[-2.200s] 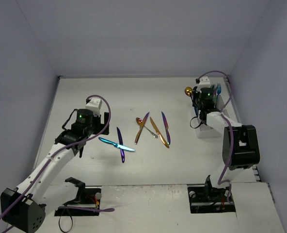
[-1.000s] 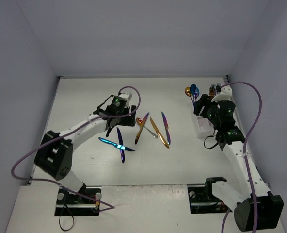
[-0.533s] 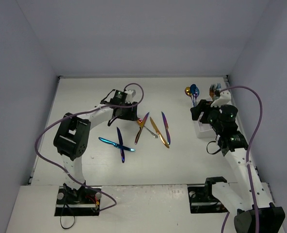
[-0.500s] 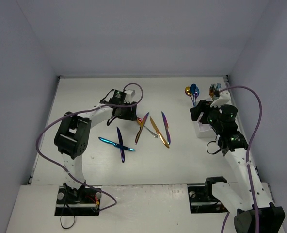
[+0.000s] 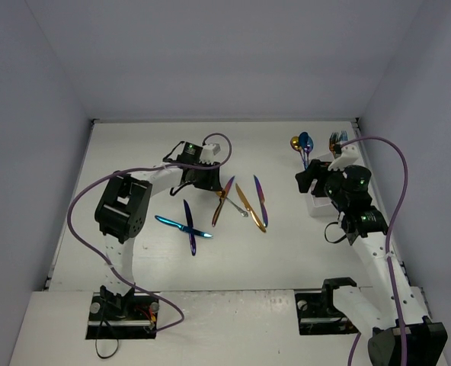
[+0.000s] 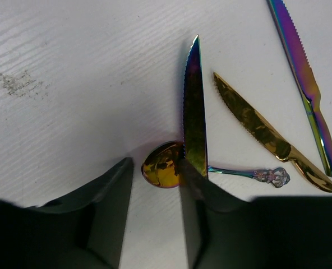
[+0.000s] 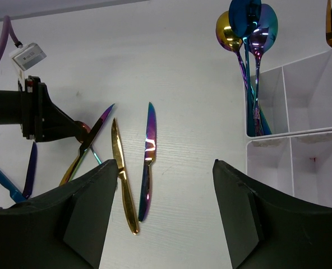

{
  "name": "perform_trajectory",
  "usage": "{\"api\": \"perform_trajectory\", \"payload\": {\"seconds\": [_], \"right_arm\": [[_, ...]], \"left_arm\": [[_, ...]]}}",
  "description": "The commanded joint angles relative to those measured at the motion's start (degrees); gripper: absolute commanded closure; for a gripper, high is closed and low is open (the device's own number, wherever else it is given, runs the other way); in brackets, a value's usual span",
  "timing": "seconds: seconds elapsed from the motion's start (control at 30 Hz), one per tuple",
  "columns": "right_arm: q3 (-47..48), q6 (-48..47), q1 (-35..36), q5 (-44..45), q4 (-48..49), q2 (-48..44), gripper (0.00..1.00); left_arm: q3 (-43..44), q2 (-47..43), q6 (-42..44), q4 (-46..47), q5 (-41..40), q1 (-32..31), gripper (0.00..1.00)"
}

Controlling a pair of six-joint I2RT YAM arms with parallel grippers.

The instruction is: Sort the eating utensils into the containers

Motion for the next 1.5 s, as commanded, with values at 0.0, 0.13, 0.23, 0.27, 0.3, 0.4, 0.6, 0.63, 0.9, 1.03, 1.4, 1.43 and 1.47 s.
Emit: {"api": "perform_trajectory", "payload": {"seconds": [0.0,0.13,0.23,0.27,0.3,0.4,0.6,0.63,0.9,1.03,1.4,1.43,1.47], "right_arm": [[0.07,0.13,0.50,-1.31,2.28,-0.58,0.34],[-0.07,0.32,0.50,-1.14,1.99,-0.87,0.33],[-0.01,0.40,0.58,-1.14,1.82,-0.95,0.33],[0.06,0.40,0.58,-1.21,1.82,-0.95,0.33],[0.08,0.40,0.51,-1.23,1.82,-1.02,0.33],[0.23,0.34,0.58,-1.23,1.58,-1.04,0.33],[0.52,0.23,0.50,-1.78,1.36,-1.07,0.33],[0.52,0.23,0.50,-1.84,1.29,-1.13,0.32],[0.34,-0.09,0.50,-2.33,0.65,-2.20,0.32],[0.44,-0.21,0.55,-2.87,0.40,-2.55,0.32],[5.07,-5.92,6.97,-7.59,0.33,1.79,0.30],[5.71,-6.95,8.39,-6.07,0.32,2.55,0.30],[6.90,-7.81,10.88,-4.73,0.40,3.51,0.30]], "left_arm": [[2.40,0.48,1.54,1.19,0.92,-0.12,0.78],[1.70,0.15,1.62,1.55,0.22,0.02,0.95],[1.35,-0.48,2.16,1.63,-0.86,0.59,1.00],[1.35,-0.91,2.30,1.63,-1.50,1.09,1.00],[1.42,-1.27,2.40,1.70,-1.98,1.54,1.00],[2.00,-2.35,2.57,2.03,-4.24,3.60,1.00],[5.46,-3.26,3.72,1.59,-11.21,7.81,1.00],[6.46,-3.20,4.18,1.46,-12.05,8.15,1.00],[10.79,-4.02,8.89,0.37,-25.68,9.69,1.00],[11.26,-5.84,9.01,0.87,-30.72,11.24,1.00],[6.25,-22.23,9.27,-1.36,-23.05,7.81,1.00],[5.84,-23.31,9.27,-1.78,-22.99,6.42,1.00],[5.37,-24.52,9.19,-2.21,-23.32,5.18,1.00]]}}
